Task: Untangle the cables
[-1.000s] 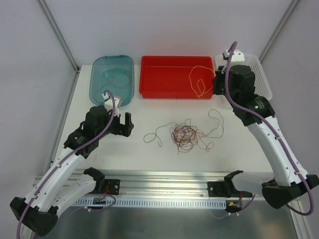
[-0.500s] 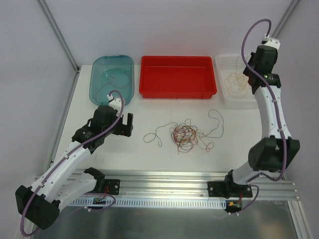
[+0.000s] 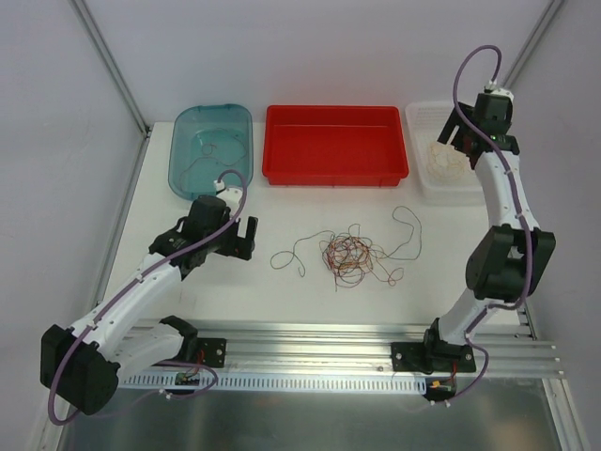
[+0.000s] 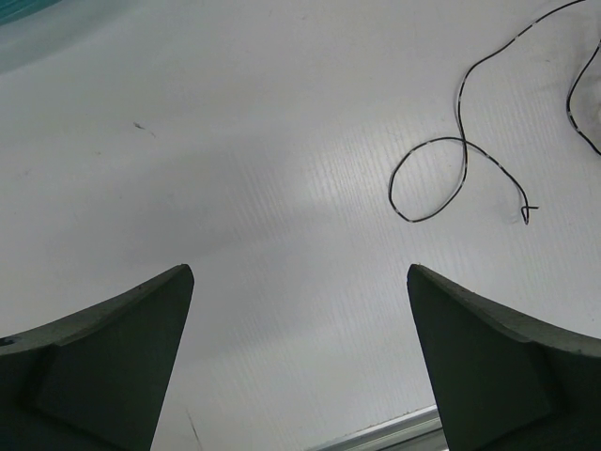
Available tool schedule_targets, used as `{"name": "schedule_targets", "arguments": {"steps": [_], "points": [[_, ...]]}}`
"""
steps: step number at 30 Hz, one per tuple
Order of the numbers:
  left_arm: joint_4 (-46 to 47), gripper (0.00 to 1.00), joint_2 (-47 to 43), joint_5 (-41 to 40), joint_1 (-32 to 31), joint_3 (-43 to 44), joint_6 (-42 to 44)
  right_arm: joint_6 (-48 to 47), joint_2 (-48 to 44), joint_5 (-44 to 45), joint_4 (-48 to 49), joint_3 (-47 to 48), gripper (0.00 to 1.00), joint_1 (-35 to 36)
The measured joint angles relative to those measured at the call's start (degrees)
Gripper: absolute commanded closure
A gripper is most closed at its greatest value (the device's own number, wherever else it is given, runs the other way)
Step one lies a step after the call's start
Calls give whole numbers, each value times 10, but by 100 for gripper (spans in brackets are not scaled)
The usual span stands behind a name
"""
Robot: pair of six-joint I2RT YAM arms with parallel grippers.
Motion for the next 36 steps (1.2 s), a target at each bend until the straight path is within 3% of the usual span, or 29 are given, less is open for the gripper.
{"name": "schedule_targets", "arguments": {"steps": [7, 11, 16, 24, 27, 31, 36], "points": [[0, 1, -3, 15, 0, 0, 0, 25, -231, -116, -14, -240, 19, 89], [0, 1, -7, 19, 0, 0, -1, 30, -325, -177, -24, -352, 29, 149], [0, 1, -9, 32, 0, 0, -1, 32, -381, -228, -21, -478, 34, 214], [0, 1, -9, 49, 0, 0, -3, 71, -378, -231, 30, -604, 37, 313], [0, 1, -8, 53, 0, 0, -4, 86, -364, -210, 51, -618, 45, 354], [0, 1, -5, 64, 0, 0, -12, 103, -357, -169, 64, -620, 72, 398], [0, 1, 14, 86, -5, 2, -36, 120, -354, -130, 68, -615, 90, 468]]}}
